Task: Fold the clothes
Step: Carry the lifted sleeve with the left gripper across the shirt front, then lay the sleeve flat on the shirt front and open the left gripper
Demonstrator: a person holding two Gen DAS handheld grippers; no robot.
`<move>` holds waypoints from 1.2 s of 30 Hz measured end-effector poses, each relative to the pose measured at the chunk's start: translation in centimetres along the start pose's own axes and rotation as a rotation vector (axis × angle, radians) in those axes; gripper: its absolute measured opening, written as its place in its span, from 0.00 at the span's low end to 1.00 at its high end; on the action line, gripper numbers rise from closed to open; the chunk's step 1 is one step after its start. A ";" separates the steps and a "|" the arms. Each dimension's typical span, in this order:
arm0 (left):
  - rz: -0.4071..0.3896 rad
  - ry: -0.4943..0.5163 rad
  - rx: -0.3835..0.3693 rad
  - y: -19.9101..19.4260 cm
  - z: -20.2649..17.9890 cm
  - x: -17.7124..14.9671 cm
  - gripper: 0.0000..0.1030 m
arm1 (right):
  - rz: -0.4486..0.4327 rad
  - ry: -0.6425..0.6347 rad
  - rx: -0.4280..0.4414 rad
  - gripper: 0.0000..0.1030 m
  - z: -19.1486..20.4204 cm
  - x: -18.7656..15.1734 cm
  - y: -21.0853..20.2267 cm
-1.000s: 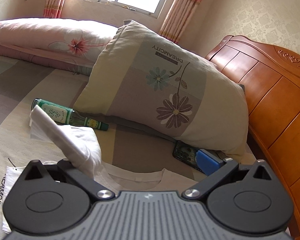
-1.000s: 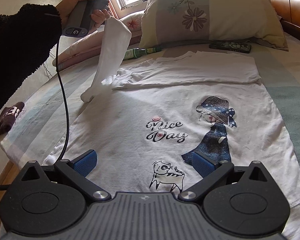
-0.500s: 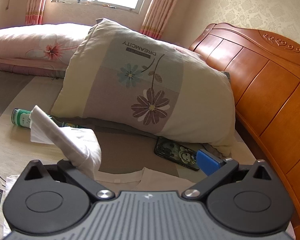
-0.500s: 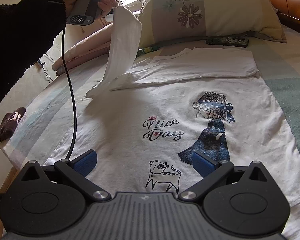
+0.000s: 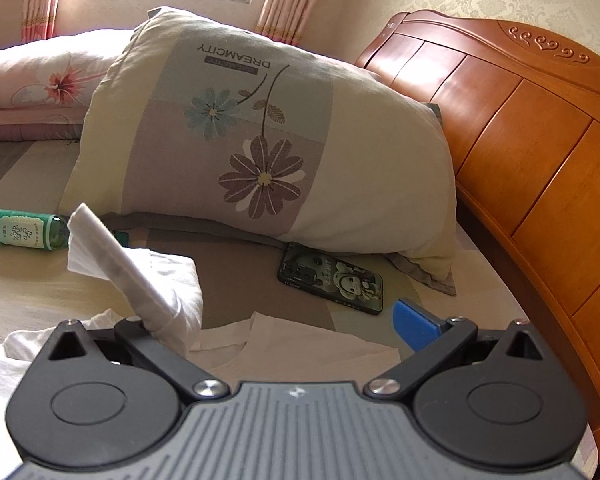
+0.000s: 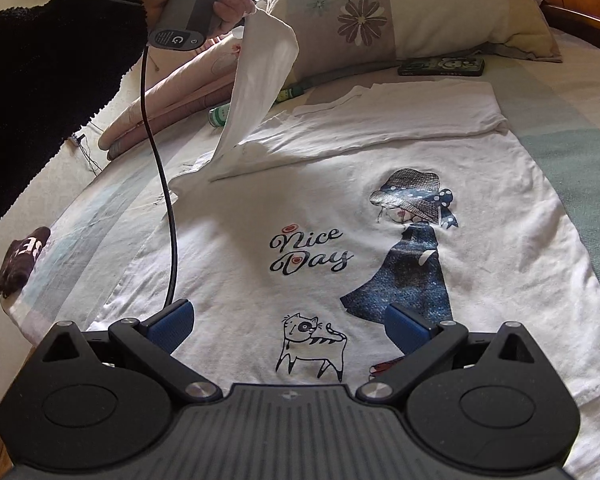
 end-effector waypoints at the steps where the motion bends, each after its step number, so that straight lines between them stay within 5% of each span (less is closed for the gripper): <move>1: 0.010 0.000 0.000 0.3 -0.1 -0.4 0.99 | -0.001 0.006 -0.001 1.00 -0.2 0.0 0.0; 14: 0.043 0.073 -0.050 2.5 -2.5 -2.2 0.99 | -0.019 0.006 0.022 1.00 -0.4 -0.1 0.1; 23: 0.246 0.219 -0.130 4.2 -4.4 -8.4 0.99 | -0.014 0.010 0.002 1.00 -1.0 -0.3 0.4; 26: 0.254 0.252 -0.101 4.3 -3.9 -9.8 0.99 | -0.009 0.014 0.005 1.00 -1.0 -0.3 0.4; 36: 0.272 0.201 -0.119 5.1 -3.4 -11.8 0.99 | 0.000 0.022 -0.001 1.00 -1.3 -0.5 0.6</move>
Point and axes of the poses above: each gripper's, at about its wrist camera, not at the fingertips, and y roughly the way its jaws point, z to its left, x to its top, the point moved 9 cm from there along y, roughly the way its jaws point, and after that the axes turned 12 degrees about -z, right-handed, at the moved point
